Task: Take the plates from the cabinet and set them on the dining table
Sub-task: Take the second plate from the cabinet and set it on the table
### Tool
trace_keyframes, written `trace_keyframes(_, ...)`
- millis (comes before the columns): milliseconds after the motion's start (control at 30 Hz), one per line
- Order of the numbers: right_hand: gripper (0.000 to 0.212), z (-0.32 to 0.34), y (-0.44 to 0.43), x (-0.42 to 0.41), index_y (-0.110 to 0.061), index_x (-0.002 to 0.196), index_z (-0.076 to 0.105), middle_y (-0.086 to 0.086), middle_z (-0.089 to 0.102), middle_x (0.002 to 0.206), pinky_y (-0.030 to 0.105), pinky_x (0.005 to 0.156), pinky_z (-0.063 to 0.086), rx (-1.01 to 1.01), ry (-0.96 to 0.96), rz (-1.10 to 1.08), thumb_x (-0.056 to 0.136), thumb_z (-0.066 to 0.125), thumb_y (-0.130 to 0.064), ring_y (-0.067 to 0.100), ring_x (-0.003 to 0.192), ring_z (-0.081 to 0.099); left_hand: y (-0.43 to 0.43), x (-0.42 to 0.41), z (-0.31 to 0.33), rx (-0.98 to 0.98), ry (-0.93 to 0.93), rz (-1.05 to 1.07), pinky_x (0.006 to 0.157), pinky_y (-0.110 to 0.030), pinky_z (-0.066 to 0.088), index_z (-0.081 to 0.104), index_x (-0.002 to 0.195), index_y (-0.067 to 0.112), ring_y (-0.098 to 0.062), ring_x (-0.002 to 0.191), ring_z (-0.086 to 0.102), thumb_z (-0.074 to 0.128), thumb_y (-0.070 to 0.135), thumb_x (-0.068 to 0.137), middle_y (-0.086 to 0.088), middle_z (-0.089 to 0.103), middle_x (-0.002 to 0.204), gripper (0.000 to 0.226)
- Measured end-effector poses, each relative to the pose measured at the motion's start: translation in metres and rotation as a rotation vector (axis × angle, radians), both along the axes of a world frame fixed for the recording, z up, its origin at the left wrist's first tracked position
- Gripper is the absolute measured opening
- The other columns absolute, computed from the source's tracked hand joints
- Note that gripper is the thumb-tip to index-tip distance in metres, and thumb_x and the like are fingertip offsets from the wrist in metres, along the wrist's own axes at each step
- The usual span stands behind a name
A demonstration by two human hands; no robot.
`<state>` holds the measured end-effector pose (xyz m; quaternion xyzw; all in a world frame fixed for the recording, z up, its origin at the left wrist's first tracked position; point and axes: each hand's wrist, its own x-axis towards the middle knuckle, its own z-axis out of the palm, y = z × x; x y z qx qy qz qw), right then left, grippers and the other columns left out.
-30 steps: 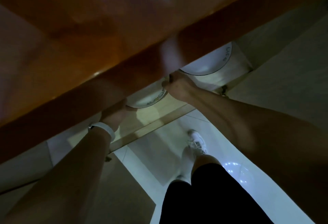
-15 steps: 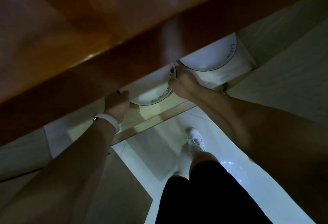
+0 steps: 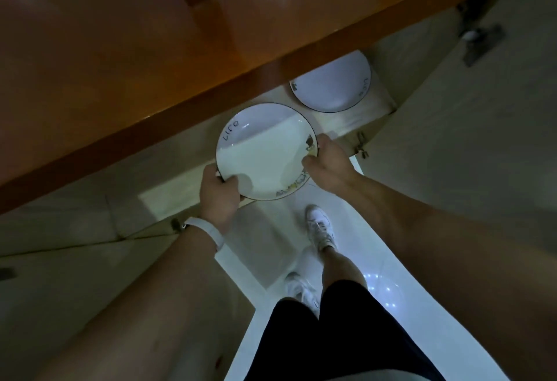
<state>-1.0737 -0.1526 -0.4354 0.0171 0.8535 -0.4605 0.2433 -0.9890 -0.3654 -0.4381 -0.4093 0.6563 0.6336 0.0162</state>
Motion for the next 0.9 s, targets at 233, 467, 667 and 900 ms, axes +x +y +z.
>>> trace_keyframes(233, 0.027, 0.068, 0.022, 0.082, -0.016, 0.107, 0.052, -0.003, 0.063, 0.092, 0.017, 0.058, 0.040, -0.018, 0.032, -0.008, 0.081, 0.055, -0.013, 0.011, 0.079, 0.058, 0.007, 0.065, 0.076, -0.052, -0.008, -0.122, 0.072, -0.044, 0.061, 0.056, 0.097, 0.037, -0.026, 0.098, 0.065, 0.056, 0.015, 0.083, 0.005, 0.067, 0.104, 0.027)
trace_keyframes(467, 0.014, 0.146, 0.047, 0.138, -0.014, 0.092, 0.053, -0.006, 0.058, 0.072, 0.018, 0.049, 0.039, -0.029, 0.098, -0.110, 0.078, 0.052, -0.011, 0.010, 0.060, 0.053, 0.041, 0.109, 0.154, -0.103, 0.091, -0.143, 0.088, -0.050, 0.055, 0.058, 0.099, 0.033, -0.023, 0.100, 0.064, 0.053, 0.006, 0.084, 0.000, 0.068, 0.107, 0.031)
trace_keyframes(667, 0.025, 0.214, 0.097, 0.166, -0.029, 0.101, 0.052, -0.019, 0.061, 0.088, 0.020, 0.058, 0.040, -0.034, 0.156, -0.261, 0.079, 0.052, -0.016, -0.003, 0.078, 0.056, 0.087, 0.116, 0.215, -0.114, 0.170, -0.227, 0.075, -0.040, 0.059, 0.057, 0.098, 0.034, -0.018, 0.096, 0.065, 0.055, 0.010, 0.087, 0.009, 0.068, 0.101, 0.027)
trace_keyframes(900, 0.033, 0.283, 0.194, 0.202, -0.048, 0.099, 0.052, -0.026, 0.063, 0.088, 0.024, 0.058, 0.044, -0.082, 0.225, -0.404, 0.075, 0.048, -0.026, -0.005, 0.077, 0.058, 0.180, 0.123, 0.274, 0.068, 0.304, -0.294, 0.065, -0.044, 0.062, 0.065, 0.094, 0.043, -0.019, 0.086, 0.070, 0.054, 0.011, 0.082, 0.012, 0.073, 0.092, 0.036)
